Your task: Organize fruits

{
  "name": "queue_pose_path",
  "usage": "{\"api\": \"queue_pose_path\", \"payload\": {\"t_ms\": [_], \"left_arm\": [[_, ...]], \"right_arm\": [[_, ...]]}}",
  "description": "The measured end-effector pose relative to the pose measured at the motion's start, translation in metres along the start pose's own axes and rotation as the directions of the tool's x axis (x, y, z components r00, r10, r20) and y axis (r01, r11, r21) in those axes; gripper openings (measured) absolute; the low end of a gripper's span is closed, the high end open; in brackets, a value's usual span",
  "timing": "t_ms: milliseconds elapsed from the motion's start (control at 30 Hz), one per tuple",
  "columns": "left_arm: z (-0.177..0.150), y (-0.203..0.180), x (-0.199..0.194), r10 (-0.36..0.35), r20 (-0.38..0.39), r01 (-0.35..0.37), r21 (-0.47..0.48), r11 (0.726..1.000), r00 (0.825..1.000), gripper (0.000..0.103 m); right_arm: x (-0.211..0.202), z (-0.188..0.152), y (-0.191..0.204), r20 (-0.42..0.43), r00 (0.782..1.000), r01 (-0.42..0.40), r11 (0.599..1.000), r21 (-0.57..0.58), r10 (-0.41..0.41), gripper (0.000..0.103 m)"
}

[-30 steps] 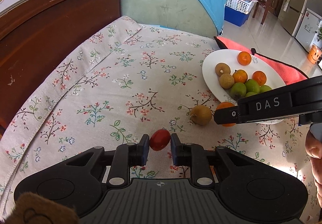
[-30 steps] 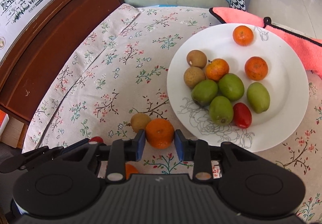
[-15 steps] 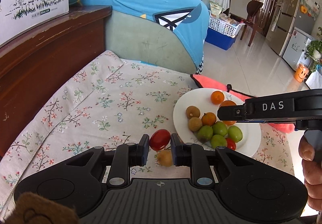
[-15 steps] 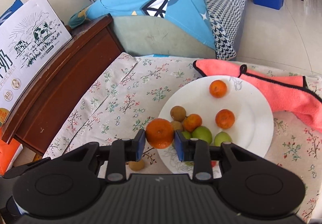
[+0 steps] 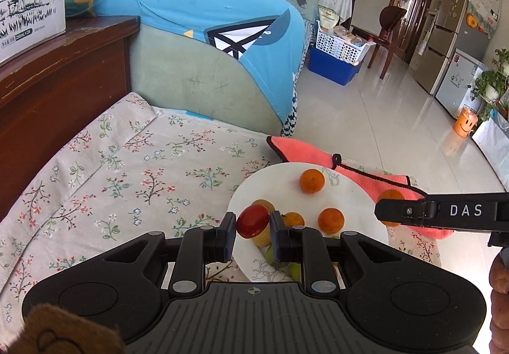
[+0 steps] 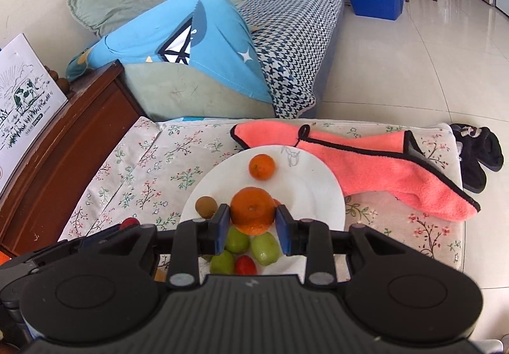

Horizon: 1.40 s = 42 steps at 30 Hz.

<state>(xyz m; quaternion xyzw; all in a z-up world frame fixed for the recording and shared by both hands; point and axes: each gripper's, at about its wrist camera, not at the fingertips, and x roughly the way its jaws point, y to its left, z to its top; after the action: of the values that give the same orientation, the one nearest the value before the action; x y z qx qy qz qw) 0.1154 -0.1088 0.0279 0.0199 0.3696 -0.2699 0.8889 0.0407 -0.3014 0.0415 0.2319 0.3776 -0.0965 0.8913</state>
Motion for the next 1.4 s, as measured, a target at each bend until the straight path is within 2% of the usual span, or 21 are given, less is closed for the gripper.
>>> {"api": "queue_pose_path", "payload": {"t_ms": [267,400,567,767,1000,1167,1267,1400], "left_arm": [[0.014,-0.008,0.031,-0.003,-0.006,0.003,-0.009,1.000,1.000,0.020],[0.019,-0.011,0.046,-0.006,-0.019,0.006,-0.011,1.000,1.000,0.020],[0.020,-0.010,0.057,-0.025,-0.047,0.024,-0.023,0.999,0.999,0.020],[0.018,-0.013,0.053,-0.035,-0.061,0.035,-0.007,0.999,0.998,0.022],[-0.008,0.000,0.027,-0.057,-0.156,0.074,0.104,0.992,0.986,0.025],[-0.035,0.007,0.010,-0.047,-0.188,0.085,0.200,0.976,0.981,0.025],[-0.046,0.006,0.009,-0.026,-0.190,0.076,0.259,0.963,0.981,0.025],[-0.052,0.003,0.008,-0.038,-0.172,0.091,0.313,0.945,0.984,0.025]], "right_arm": [[0.017,0.000,-0.028,-0.058,0.998,0.042,0.992,0.121,-0.036,0.031],[0.025,-0.004,-0.031,-0.079,0.995,0.074,0.991,0.114,-0.066,0.031],[0.032,-0.005,-0.029,-0.105,0.993,0.065,0.993,0.099,-0.054,0.032],[0.038,-0.005,-0.030,-0.117,0.991,0.084,0.991,0.101,-0.072,0.032],[0.039,-0.005,-0.030,-0.129,0.991,0.056,0.991,0.124,-0.040,0.032],[0.039,-0.005,-0.031,-0.128,0.991,0.065,0.989,0.136,-0.048,0.032],[0.040,-0.005,-0.031,-0.128,0.991,0.066,0.988,0.141,-0.048,0.032],[0.042,-0.005,-0.030,-0.130,0.990,0.065,0.989,0.136,-0.047,0.032]]}}
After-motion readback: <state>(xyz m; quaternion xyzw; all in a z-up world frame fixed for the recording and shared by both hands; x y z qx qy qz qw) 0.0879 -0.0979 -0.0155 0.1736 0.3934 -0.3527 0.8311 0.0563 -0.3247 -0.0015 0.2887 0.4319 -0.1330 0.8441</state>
